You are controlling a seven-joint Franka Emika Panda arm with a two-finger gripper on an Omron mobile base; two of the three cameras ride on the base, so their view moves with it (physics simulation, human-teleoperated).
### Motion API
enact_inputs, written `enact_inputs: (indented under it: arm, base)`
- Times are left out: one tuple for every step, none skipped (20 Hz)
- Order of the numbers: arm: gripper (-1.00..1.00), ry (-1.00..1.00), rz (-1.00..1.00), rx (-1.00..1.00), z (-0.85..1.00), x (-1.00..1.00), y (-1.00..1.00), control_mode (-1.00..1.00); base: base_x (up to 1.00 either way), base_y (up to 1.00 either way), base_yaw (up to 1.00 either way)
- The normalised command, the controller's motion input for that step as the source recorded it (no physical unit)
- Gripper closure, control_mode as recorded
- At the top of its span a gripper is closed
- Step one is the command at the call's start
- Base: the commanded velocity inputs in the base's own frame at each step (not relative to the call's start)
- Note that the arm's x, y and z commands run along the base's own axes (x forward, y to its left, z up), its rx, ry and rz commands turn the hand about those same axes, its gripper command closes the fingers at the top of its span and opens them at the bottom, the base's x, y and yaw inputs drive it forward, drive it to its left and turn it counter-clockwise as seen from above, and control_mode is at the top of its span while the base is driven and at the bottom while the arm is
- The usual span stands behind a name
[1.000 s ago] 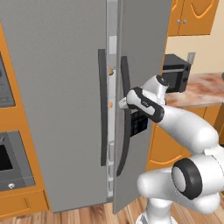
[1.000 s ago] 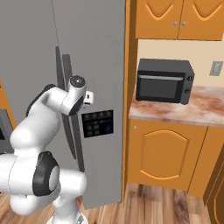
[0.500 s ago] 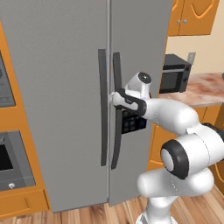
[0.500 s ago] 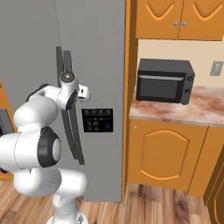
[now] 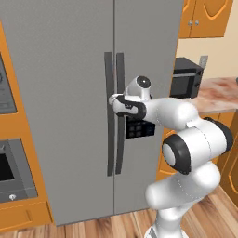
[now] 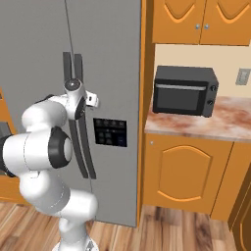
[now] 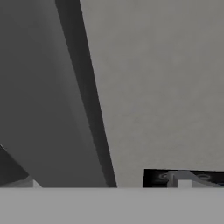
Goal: Store the kebab skewer in the freezer for long-term storage. Close the freezer door after placing the cooked food.
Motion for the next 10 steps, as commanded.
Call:
enact_inputs:
  arm:
    - [-1.00, 0.00, -0.07, 0.00, 0.00, 0.59, 0.00, -1.00]
    - [-1.00, 0.00, -0.07, 0.00, 0.00, 0.61, 0.00, -1.00]
    - [-1.00, 0.00, -0.07, 0.00, 0.00, 0.59, 0.00, -1.00]
    - [-1.00, 0.00, -0.07, 0.00, 0.00, 0.56, 0.00, -1.00]
    - [-1.00, 0.00, -0.07, 0.00, 0.00, 0.56, 0.00, -1.00]
    - [-1.00, 0.00, -0.07, -0.01, 0.00, 0.56, 0.00, -1.00]
    - [-1.00, 0.00, -0.07, -0.01, 0.00, 0.56, 0.00, -1.00]
    - [-1.00, 0.00, -0.07, -0.02, 0.00, 0.56, 0.00, -1.00]
    - [-1.00, 0.00, -0.07, -0.03, 0.00, 0.56, 0.00, -1.00]
    - [-1.00, 0.00, -0.08, -0.03, -0.01, 0.52, 0.00, -1.00]
  base:
    - [0.00, 0.00, 0.00]
    - [0.00, 0.00, 0.00]
    - [0.00, 0.00, 0.00]
    - [0.00, 0.00, 0.00]
    - [0.00, 0.00, 0.00]
    - [0.00, 0.00, 0.00]
    - [0.00, 0.00, 0.00]
    - [0.00, 0.00, 0.00]
    - [0.00, 0.00, 0.00]
    - [0.00, 0.00, 0.00]
